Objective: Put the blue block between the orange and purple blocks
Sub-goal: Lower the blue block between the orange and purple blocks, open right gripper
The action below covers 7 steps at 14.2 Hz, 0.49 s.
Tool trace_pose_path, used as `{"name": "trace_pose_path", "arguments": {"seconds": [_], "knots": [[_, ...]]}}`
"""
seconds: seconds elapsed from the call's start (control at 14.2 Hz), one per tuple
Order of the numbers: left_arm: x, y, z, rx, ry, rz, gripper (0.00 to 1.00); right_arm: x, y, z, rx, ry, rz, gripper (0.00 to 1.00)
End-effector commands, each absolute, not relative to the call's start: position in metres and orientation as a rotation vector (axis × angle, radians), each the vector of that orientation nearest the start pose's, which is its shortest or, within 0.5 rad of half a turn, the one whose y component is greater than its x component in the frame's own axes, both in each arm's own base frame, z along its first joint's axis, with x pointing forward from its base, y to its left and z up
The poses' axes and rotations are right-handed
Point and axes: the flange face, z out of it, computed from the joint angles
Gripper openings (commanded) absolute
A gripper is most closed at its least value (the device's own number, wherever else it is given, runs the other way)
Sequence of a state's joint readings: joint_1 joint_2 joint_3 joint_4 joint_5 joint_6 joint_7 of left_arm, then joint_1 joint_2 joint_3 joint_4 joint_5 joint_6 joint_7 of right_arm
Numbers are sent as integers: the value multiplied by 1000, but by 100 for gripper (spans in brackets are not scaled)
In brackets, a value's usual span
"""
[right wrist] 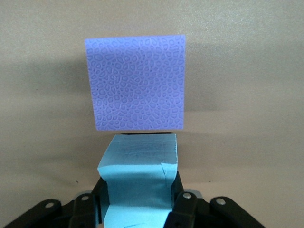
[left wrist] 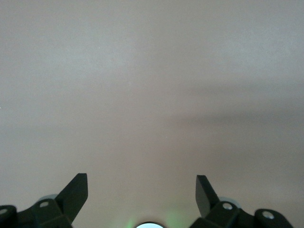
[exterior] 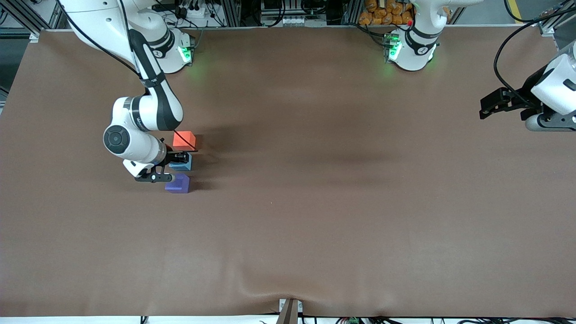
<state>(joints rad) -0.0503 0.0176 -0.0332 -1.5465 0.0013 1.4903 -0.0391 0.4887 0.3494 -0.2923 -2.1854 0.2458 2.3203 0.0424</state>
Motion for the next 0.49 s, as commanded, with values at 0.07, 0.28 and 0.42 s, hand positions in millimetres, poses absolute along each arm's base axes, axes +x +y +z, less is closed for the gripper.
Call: {"name": "trace_pose_path", "arguments": {"seconds": [0.07, 0.28, 0.42], "knots": [[549, -43, 621, -3120, 92, 114, 100, 523, 104, 211, -3100, 21, 286, 0], [549, -43, 621, -3120, 92, 114, 100, 522, 104, 210, -3102, 20, 275, 0], [549, -43, 621, -3121, 90, 114, 100, 523, 104, 208, -3102, 24, 274, 0]]}}
